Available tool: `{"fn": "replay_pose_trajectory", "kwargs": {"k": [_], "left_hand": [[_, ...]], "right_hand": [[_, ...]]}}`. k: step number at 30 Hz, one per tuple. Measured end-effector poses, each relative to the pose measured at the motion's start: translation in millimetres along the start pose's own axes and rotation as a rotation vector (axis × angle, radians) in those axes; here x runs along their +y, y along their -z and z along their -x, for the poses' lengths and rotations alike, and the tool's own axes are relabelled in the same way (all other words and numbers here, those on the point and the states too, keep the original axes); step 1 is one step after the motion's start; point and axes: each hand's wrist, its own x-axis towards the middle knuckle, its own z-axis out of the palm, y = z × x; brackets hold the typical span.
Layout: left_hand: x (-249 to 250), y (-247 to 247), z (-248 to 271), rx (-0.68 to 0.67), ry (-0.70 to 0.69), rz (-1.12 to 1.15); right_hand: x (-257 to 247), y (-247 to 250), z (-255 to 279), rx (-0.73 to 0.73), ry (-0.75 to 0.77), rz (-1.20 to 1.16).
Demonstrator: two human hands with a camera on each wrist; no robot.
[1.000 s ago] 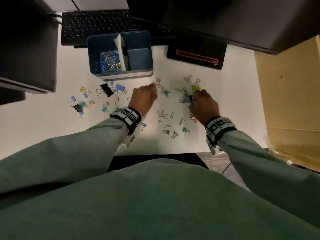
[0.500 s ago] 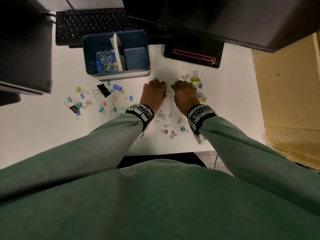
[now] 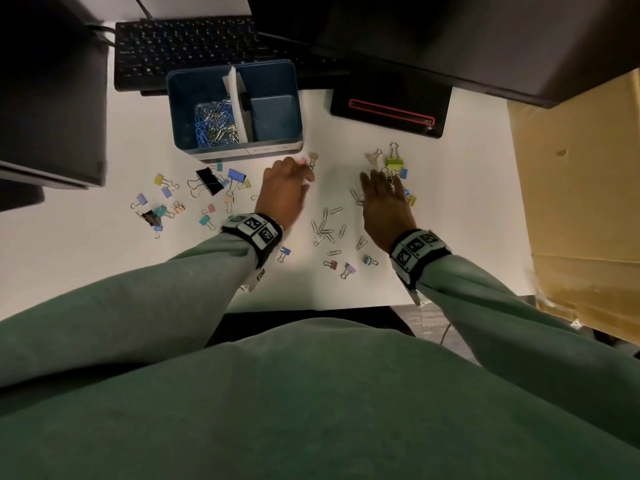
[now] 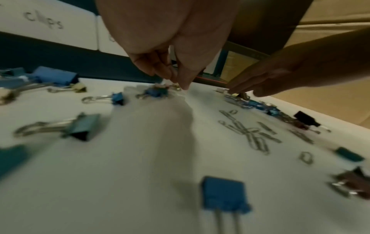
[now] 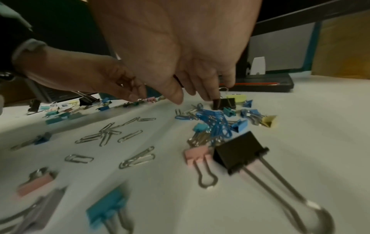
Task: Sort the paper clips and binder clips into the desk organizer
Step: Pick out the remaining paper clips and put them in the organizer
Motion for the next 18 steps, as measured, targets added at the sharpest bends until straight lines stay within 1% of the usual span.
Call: {"fn": "replay_pose_trajectory", "kwargs": {"k": [1,2,5,7,9,10,11,13,15,16,18], "left_hand": [[7.9,-2.3,3.1,-0.019,-0.027,-0.007],[14.8,-4.4,6.1,-0.033,-0.038,-0.008],[23.1,-11.2,12.0,-0.049,-0.009,-0.005],[22.1,-14.4,15.1,-0.063,-0.008,-0.01],[23.5,-17.4,18.3,-0.089,-0.071,-0.02],[26.4,-18.7,19.3,-0.106,-0.11,-0.023],[30.4,-19.5,20.0,-0.125,-0.141,-0.025],[37.9,-21.3,21.8,-0.168,-0.168,-0.043],[39.6,-23.5,26.4,-0.195,-0.168,-0.068],[39.1,-24.3,29.4,-0.205,-0.159,-0.081],[40.6,-24.0,33.1,-0.196,-0.136,-0.091]], "right_hand": [[-3.2,2.3,-1.2,-0.016,0.025,0.039],[-8.2,3.1,-0.6,-0.039,0.085,0.082],[-20.3,2.7,9.5,-0.097,0.242,0.154],[-20.2,-1.8,17.9,-0.116,0.31,0.121],[-17.2,-8.3,28.9,-0.1,0.369,0.056],[-13.7,-11.3,34.4,-0.061,0.363,0.015],[-8.2,-12.9,39.1,0.002,0.317,-0.045],[6.2,-13.5,43.4,0.165,0.14,-0.156],[17.9,-10.3,41.6,0.272,-0.016,-0.166],[20.6,-9.8,39.6,0.283,-0.054,-0.14],[19.5,-10.5,34.5,0.232,-0.068,-0.091]]}}
